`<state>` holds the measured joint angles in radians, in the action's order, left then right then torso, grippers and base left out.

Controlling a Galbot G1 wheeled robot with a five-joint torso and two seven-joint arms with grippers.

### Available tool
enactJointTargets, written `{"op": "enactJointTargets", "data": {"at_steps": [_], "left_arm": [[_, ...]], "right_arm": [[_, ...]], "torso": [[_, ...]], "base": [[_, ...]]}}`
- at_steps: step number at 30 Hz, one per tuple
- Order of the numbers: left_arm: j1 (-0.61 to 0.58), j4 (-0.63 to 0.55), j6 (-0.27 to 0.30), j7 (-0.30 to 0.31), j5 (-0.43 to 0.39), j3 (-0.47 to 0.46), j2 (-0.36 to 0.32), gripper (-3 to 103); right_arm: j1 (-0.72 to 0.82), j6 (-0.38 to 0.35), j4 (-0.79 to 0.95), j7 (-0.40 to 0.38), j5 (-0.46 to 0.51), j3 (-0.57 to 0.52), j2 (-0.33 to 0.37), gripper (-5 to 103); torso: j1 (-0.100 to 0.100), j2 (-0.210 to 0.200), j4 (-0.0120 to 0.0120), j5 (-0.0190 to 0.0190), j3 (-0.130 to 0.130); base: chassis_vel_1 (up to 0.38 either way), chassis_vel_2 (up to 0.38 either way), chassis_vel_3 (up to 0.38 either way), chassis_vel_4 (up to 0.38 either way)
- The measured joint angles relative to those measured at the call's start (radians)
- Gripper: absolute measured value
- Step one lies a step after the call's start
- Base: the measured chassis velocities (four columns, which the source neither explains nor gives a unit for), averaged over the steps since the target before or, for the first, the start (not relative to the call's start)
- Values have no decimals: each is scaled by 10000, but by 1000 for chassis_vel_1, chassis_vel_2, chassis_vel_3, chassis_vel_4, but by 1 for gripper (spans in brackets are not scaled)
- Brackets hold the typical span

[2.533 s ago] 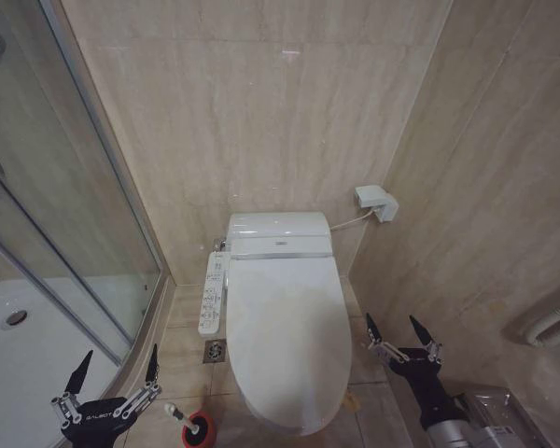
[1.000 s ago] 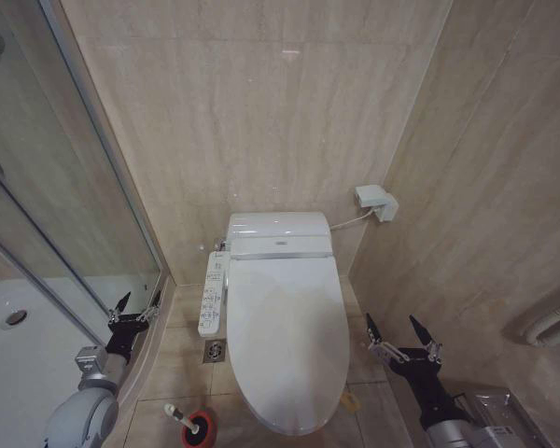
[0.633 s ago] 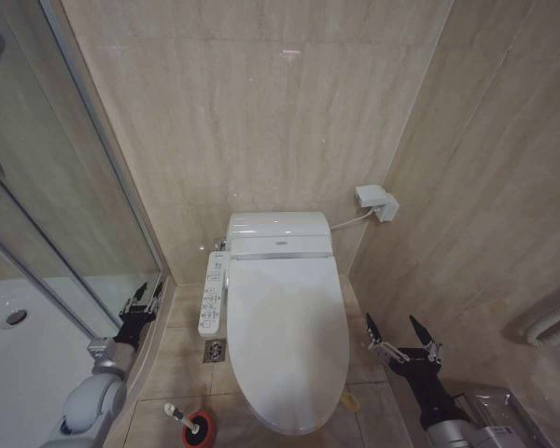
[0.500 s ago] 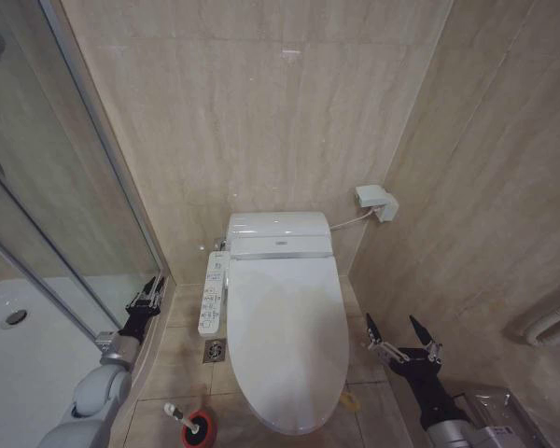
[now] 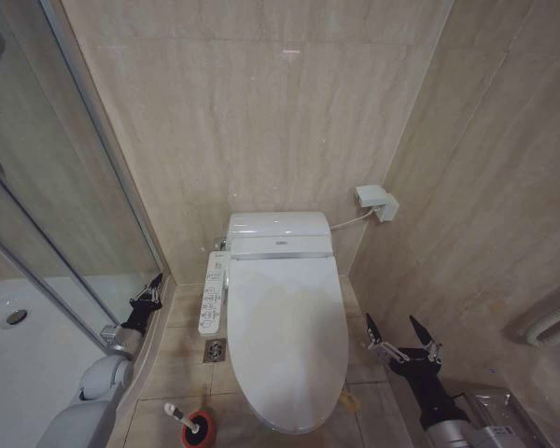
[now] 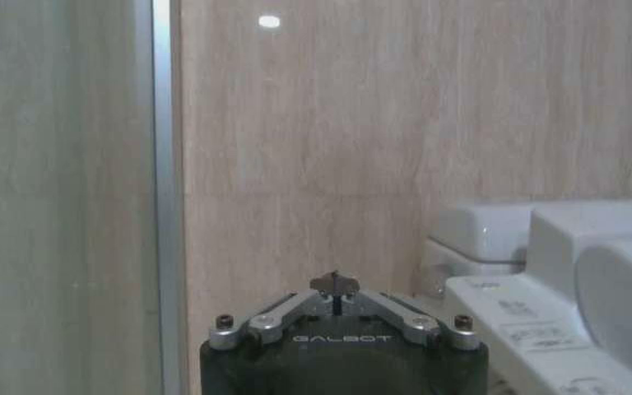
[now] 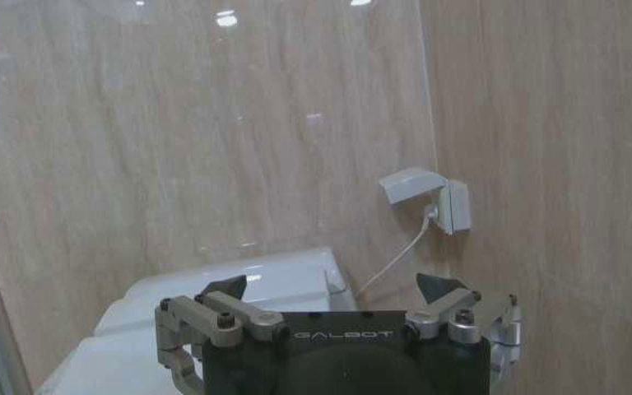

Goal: Open the toilet lid, clean the toilet bowl with a toilet brush, close the toilet lid, and flush.

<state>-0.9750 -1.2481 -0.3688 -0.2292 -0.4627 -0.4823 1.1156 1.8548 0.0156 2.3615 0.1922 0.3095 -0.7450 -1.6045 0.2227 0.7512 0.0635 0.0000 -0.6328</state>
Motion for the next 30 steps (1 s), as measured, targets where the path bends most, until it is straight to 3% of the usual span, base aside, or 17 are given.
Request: {"op": "enactJointTargets", "data": {"at_steps": [14,23,26,30], "left_arm": [[2310,3690,-1633,-1535,439,506,-28,0],[2556,4005,-1765,-1669,480,598,-27,0],[3174,4365,-1795,-1777,525,959,70,0],[4529,5049,-1844,-1998,617,1722,296,0]], "right_arm": [[0,0,0,0,0,0,1,100],[0,0,0,0,0,0,0,100],[0,0,0,0,0,0,0,100],[0,0,0,0,0,1,0,100]], "torso": [[0,0,1,0,0],[0,0,-2,0,1],[0,0,-9,-1,0],[0,0,7,4,0]], "base": [[0,0,0,0],[0,0,0,0],[0,0,0,0],[0,0,0,0]]}}
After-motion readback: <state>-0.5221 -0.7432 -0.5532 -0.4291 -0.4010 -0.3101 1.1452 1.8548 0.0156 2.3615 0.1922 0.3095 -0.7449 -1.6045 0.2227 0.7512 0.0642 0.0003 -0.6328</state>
